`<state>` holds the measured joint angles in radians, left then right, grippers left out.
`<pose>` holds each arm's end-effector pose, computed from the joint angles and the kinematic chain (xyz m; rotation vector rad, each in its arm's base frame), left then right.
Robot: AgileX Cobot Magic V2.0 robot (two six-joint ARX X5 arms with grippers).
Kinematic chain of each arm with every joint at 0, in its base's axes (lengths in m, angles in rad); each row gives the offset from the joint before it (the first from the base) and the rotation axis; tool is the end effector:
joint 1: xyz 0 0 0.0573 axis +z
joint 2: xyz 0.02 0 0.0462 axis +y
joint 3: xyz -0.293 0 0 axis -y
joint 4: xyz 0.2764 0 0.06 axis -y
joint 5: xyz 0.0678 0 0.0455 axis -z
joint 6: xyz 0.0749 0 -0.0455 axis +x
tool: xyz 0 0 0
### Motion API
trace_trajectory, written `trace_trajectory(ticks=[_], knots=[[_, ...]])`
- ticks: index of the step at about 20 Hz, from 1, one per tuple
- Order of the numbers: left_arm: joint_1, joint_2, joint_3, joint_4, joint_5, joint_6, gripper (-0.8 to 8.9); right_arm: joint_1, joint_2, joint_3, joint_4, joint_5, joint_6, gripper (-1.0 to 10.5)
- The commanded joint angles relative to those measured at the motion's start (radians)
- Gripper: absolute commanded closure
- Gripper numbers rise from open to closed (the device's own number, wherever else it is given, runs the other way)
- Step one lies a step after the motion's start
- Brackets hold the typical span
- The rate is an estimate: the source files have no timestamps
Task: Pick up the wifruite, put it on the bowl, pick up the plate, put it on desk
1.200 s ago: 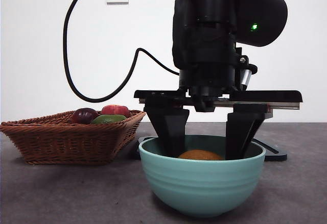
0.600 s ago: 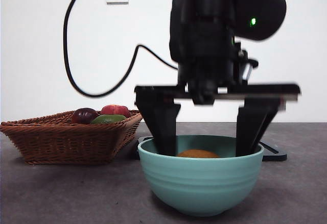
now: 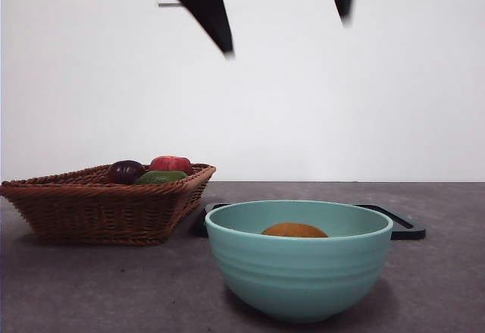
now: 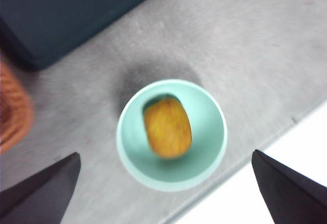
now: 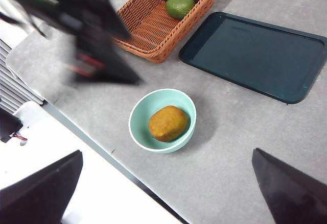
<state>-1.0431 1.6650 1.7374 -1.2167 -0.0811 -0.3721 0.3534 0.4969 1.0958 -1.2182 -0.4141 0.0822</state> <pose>0.1955 -0.3234 0.3453 0.3142 1.1259 -0.6415 0.0533 0.0518 0.3694 0.0948 0.6643 0.7159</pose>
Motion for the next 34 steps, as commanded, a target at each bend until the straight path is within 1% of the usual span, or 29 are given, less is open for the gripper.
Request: trace_trajectory(ticks=[1, 3, 4, 9, 13, 16, 21, 24, 26, 28, 31, 34], knots=[[-0.013, -0.077, 0.029, -0.048, -0.005, 0.066, 2.11, 0.006, 0.002, 0.019, 0.013, 0.026, -0.016, 3.4], [-0.013, -0.150, 0.029, -0.095, -0.006, 0.128, 2.11, 0.006, 0.002, 0.019, 0.013, 0.076, -0.015, 3.4], [-0.013, -0.185, 0.029, -0.111, -0.006, 0.142, 2.11, 0.006, 0.002, 0.019, 0.013, 0.085, -0.015, 3.4], [-0.013, -0.359, 0.016, -0.155, -0.005, 0.193, 2.11, 0.006, 0.002, 0.019, 0.012, 0.084, -0.011, 3.4], [-0.010, -0.550, -0.079, -0.145, -0.006, 0.210, 2.11, 0.006, 0.003, 0.019, 0.013, 0.083, 0.013, 3.4], [-0.010, -0.725, -0.191, -0.100, -0.005, 0.226, 2.11, 0.006, 0.003, 0.019, 0.013, 0.082, 0.026, 3.4], [-0.010, -1.039, -0.432, 0.003, -0.004, 0.215, 2.11, 0.006, 0.003, 0.019, 0.013, 0.084, 0.047, 3.4], [-0.010, -1.208, -0.540, 0.033, 0.012, 0.167, 2.12, 0.006, 0.004, 0.019, 0.013, 0.106, 0.087, 3.4], [-0.010, -1.288, -0.575, 0.035, 0.013, 0.148, 2.12, 0.006, 0.005, 0.019, 0.013, 0.108, 0.103, 3.4], [-0.010, -1.325, -0.580, 0.035, 0.013, 0.143, 2.12, 0.006, 0.017, 0.019, 0.012, 0.108, 0.114, 3.7], [-0.010, -1.333, -0.580, 0.035, 0.013, 0.143, 2.12, 0.006, 0.071, 0.019, 0.013, 0.093, 0.127, 3.7], [-0.010, -1.332, -0.580, 0.035, 0.012, 0.145, 2.12, 0.007, 0.154, 0.019, 0.013, 0.044, 0.126, 3.7]])
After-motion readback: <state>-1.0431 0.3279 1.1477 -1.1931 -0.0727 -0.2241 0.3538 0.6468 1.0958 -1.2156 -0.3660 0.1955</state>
